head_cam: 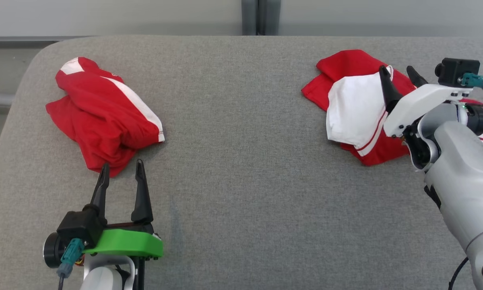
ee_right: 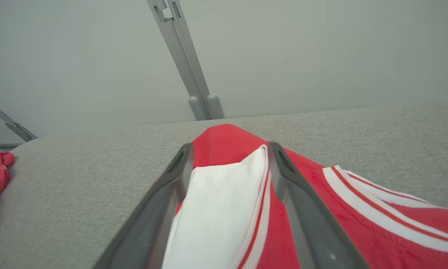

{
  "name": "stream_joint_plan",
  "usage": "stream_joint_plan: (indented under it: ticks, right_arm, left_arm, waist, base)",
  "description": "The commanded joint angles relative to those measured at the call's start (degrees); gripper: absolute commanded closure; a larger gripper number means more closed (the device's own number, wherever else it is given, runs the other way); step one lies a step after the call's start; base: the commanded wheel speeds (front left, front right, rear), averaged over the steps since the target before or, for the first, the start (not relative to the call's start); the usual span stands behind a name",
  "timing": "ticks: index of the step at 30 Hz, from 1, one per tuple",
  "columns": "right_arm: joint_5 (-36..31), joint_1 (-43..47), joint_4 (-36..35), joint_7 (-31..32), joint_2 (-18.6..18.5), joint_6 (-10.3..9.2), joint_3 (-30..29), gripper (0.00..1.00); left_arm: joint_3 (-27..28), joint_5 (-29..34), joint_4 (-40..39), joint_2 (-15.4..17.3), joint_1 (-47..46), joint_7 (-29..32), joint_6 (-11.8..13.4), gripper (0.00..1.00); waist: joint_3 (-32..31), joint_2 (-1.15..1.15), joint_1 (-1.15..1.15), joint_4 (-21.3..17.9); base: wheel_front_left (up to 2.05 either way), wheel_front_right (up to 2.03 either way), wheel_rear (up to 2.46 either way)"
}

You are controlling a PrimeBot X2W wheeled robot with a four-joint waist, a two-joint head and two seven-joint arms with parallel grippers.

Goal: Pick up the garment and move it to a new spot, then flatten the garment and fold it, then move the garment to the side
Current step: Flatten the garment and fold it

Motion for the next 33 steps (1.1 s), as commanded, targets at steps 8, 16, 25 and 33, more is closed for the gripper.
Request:
stream_joint_plan:
  ticks: [8, 16, 25, 33]
  right_arm:
    - [1.9, 9.5, -9.6, -5.8, -0.5, 0.03, 2.2, 0.00]
    - [-2.0, 22.8, -22.9, -6.2, 0.1, 0.03, -5.0, 0.00]
    - [-5.8, 31.6, -30.7, -6.2, 3.4, 0.03, -9.8, 0.00]
    - [-6.8, 32.4, -32.3, -6.2, 4.1, 0.03, -11.2, 0.00]
  left_arm:
    - [1.7, 1.3, -0.1, 0.2, 3.1, 0.0, -0.7, 0.00]
    - [3.2, 1.1, -0.9, 0.3, 4.5, 0.0, -0.5, 0.00]
    - [2.8, 1.3, -1.2, 0.2, 4.0, 0.0, -0.9, 0.00]
    - [1.3, 1.9, 0.5, 0.8, 1.6, 0.8, -2.1, 0.00]
  waist:
    - [-6.3, 0.00, 0.00, -6.7]
    - [-7.3, 0.00, 0.00, -10.5]
    - [-6.5, 0.00, 0.00, -12.1]
    - [-5.9, 0.00, 0.00, -12.0]
  base:
    - [0.00, 0.00, 0.00]
    - [0.00, 0.00, 0.00]
    - [0.00, 0.00, 0.00]
    - [0.00, 0.00, 0.00]
